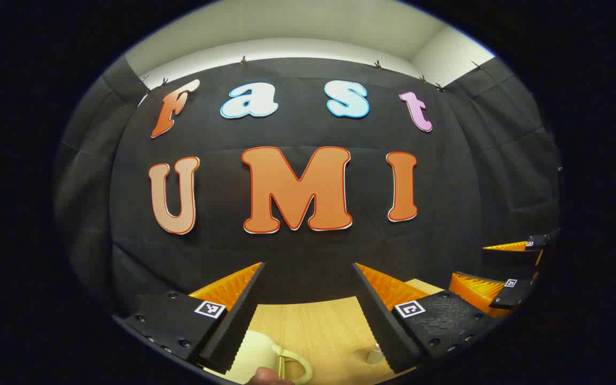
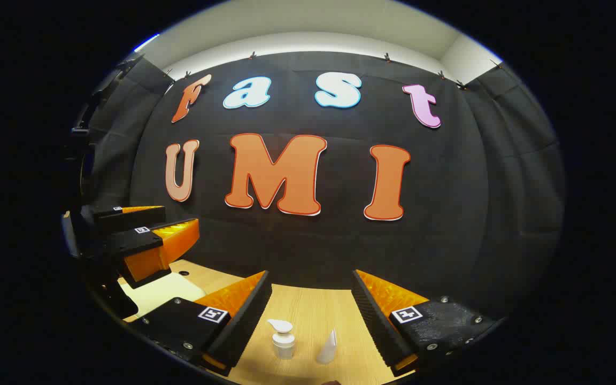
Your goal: First open the suitcase, pack the skin care products into it, and then close the suitcase.
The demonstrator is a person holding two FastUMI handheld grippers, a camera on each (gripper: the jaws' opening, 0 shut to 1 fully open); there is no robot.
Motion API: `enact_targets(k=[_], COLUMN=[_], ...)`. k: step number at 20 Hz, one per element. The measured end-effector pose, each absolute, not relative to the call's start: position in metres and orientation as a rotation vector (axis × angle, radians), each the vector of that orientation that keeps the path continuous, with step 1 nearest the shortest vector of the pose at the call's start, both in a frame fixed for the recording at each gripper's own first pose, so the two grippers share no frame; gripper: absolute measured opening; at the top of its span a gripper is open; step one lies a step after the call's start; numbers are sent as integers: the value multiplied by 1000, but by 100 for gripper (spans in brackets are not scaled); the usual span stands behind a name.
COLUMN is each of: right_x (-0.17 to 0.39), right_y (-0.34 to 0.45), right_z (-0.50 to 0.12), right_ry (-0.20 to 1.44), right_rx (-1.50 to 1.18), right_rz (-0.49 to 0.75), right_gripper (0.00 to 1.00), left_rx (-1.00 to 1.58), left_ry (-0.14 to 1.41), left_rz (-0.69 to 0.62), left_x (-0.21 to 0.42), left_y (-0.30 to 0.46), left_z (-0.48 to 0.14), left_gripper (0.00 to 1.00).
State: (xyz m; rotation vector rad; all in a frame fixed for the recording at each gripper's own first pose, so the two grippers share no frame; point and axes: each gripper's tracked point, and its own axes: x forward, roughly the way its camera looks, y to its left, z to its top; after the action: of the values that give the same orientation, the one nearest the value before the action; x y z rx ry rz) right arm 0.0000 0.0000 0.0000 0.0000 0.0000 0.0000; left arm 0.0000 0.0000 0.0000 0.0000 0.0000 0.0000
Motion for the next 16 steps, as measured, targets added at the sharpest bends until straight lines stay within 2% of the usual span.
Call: enact_targets(k=[16], right_x=[14], right_y=[5], right_z=[-6], right_ry=[10], right_rx=[0], right_rz=[17], right_gripper=[96], left_rx=[36], left_ry=[25], left_rz=[57], left_x=[5], left_y=[15], left_z=[-10], left_gripper=[99])
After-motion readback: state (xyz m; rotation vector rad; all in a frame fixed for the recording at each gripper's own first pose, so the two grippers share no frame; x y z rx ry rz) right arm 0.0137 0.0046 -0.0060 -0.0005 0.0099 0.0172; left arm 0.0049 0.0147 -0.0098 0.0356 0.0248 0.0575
